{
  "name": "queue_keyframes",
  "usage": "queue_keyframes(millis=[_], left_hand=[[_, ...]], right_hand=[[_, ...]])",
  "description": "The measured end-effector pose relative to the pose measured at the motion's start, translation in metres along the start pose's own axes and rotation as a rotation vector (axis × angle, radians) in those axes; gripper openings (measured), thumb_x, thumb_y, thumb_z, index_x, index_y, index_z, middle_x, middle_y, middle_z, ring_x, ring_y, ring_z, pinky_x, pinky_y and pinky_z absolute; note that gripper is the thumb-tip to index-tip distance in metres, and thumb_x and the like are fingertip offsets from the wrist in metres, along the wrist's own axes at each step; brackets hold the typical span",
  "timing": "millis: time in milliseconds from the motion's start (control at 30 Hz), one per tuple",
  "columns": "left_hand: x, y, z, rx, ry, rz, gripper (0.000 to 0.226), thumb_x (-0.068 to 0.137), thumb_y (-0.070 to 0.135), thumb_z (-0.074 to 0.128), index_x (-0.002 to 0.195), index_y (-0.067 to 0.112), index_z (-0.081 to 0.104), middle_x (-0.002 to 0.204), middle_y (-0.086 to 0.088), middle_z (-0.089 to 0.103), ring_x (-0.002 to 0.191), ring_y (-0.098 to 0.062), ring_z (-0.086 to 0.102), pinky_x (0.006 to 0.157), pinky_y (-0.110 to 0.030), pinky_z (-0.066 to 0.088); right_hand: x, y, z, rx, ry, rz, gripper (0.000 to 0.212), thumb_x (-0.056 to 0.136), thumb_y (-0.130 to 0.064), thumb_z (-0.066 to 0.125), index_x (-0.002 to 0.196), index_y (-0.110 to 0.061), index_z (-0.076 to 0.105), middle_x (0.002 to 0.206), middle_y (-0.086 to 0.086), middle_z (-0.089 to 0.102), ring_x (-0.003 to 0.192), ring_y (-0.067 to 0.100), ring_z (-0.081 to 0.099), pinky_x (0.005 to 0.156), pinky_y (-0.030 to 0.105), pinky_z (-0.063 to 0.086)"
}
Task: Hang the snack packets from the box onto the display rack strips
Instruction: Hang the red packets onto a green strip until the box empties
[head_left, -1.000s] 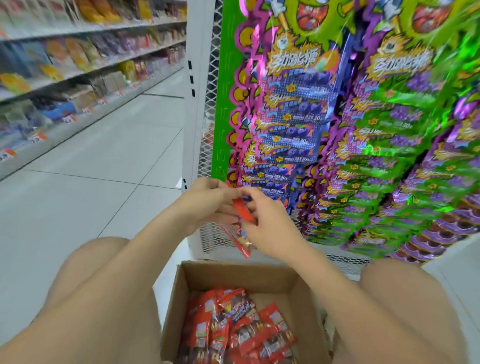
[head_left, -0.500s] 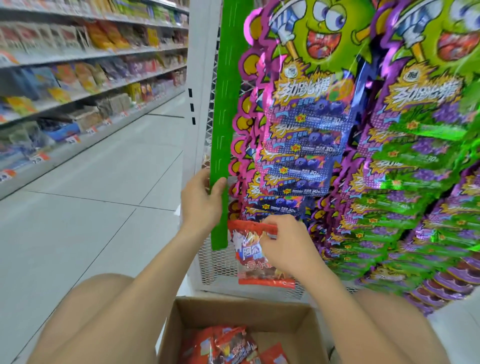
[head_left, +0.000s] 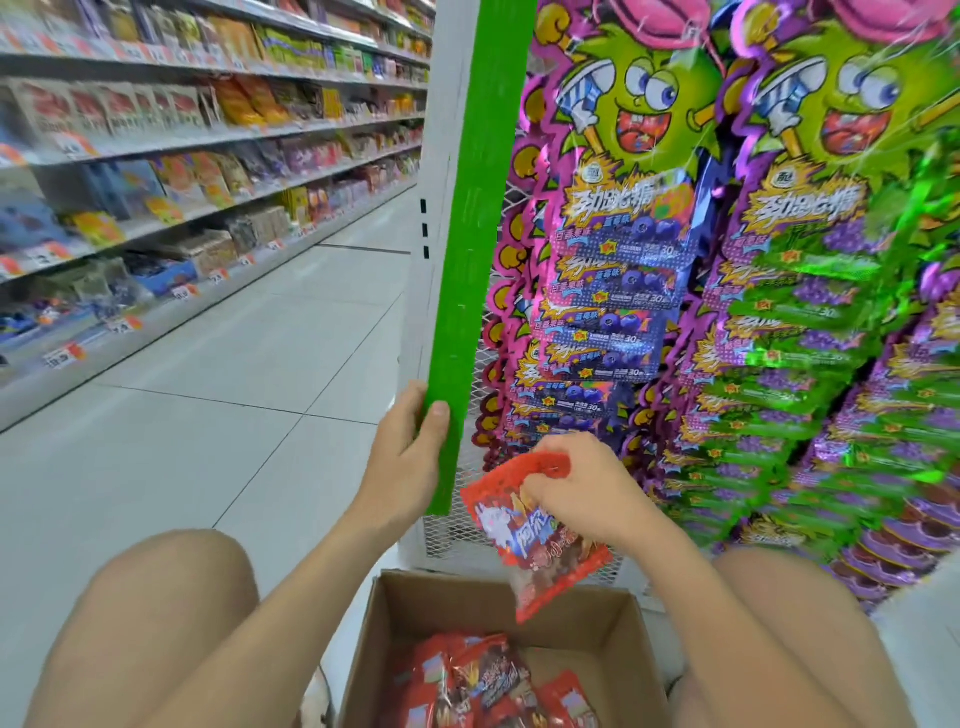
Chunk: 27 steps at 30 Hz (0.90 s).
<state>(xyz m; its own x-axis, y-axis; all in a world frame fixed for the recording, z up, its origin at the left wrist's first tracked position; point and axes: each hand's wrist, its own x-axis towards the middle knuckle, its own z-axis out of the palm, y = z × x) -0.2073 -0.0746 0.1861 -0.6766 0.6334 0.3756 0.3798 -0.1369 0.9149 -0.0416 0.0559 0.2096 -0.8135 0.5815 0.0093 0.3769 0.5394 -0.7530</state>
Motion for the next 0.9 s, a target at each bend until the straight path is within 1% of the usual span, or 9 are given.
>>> queue_keyframes(millis=[100,167,233,333,433,567,633,733,900], left_hand=[[-0.007,-0.005,-0.003,0.124,-0.150,-0.016,0.019,0.109,0.016,0.054,0.099,0.021,0.068,0.082,0.010,0.066,0.076,-0.009,0.058,0.070,-0.033,0.047],[-0.009,-0.004,-0.003,0.076,-0.249,-0.147,0.020,0.108,0.011,0.057,0.102,0.019,0.074,0.090,0.010,0.077,0.079,-0.008,0.067,0.072,-0.024,0.051],[-0.008,-0.005,-0.002,0.001,-0.321,-0.281,0.018,0.108,0.014,0.060,0.100,0.011,0.076,0.092,-0.004,0.079,0.079,-0.013,0.070,0.071,-0.027,0.053],[-0.004,-0.003,-0.001,0.001,-0.411,-0.437,0.027,0.108,0.029,0.059,0.095,0.012,0.074,0.087,-0.007,0.076,0.078,-0.016,0.070,0.073,-0.031,0.057],[-0.002,-0.004,0.002,-0.020,-0.478,-0.564,0.028,0.108,0.037,0.057,0.097,0.015,0.070,0.091,-0.006,0.077,0.081,-0.017,0.075,0.081,-0.036,0.063],[-0.001,-0.010,0.011,-0.113,-0.435,-0.719,0.029,0.103,0.038,0.065,0.115,0.012,0.066,0.097,-0.012,0.075,0.085,-0.022,0.076,0.086,-0.042,0.064],[-0.001,-0.009,0.015,-0.138,-0.428,-0.739,0.032,0.103,0.037,0.066,0.117,0.008,0.066,0.096,-0.011,0.077,0.084,-0.019,0.076,0.082,-0.038,0.063],[0.000,-0.004,0.017,-0.082,-0.433,-0.705,0.038,0.103,0.039,0.066,0.116,0.003,0.070,0.098,-0.010,0.081,0.086,-0.017,0.077,0.078,-0.031,0.061],[-0.001,-0.002,0.017,-0.077,-0.494,-0.701,0.044,0.104,0.042,0.062,0.113,0.000,0.072,0.101,-0.013,0.081,0.099,-0.022,0.079,0.091,-0.036,0.063]], right_hand=[[-0.005,0.000,-0.001,0.045,-0.134,-0.034,0.006,0.077,-0.021,0.067,0.078,-0.020,0.073,0.064,0.000,0.067,0.056,0.013,0.052,0.056,0.032,0.044],[-0.005,0.002,0.001,0.088,-0.141,-0.098,0.005,0.082,-0.018,0.068,0.080,-0.018,0.073,0.061,-0.006,0.060,0.056,0.011,0.049,0.057,0.031,0.042],[-0.003,0.006,0.006,0.128,-0.104,-0.129,0.009,0.089,-0.016,0.069,0.084,-0.017,0.076,0.062,-0.007,0.058,0.057,0.009,0.047,0.058,0.031,0.040],[0.002,0.010,0.013,0.182,-0.031,-0.045,0.020,0.093,-0.016,0.066,0.085,-0.028,0.080,0.069,-0.005,0.067,0.060,0.010,0.051,0.059,0.032,0.046],[0.006,0.015,0.020,0.175,0.037,0.048,0.029,0.092,-0.019,0.062,0.063,-0.018,0.059,0.058,-0.005,0.046,0.054,0.012,0.039,0.058,0.032,0.034],[0.003,0.024,0.031,0.152,0.077,0.115,0.033,0.091,-0.028,0.062,0.062,-0.012,0.053,0.054,-0.008,0.042,0.052,0.011,0.037,0.058,0.033,0.031],[0.000,0.028,0.035,0.166,0.112,0.136,0.035,0.092,-0.030,0.062,0.061,-0.017,0.053,0.055,-0.009,0.044,0.054,0.012,0.040,0.059,0.034,0.032],[-0.004,0.029,0.039,0.180,0.163,0.138,0.036,0.095,-0.034,0.062,0.071,-0.006,0.060,0.059,-0.005,0.049,0.057,0.013,0.044,0.060,0.034,0.033],[-0.008,0.027,0.037,0.229,0.157,0.170,0.039,0.097,-0.034,0.061,0.070,-0.007,0.056,0.061,-0.001,0.044,0.056,0.016,0.041,0.060,0.035,0.031]])
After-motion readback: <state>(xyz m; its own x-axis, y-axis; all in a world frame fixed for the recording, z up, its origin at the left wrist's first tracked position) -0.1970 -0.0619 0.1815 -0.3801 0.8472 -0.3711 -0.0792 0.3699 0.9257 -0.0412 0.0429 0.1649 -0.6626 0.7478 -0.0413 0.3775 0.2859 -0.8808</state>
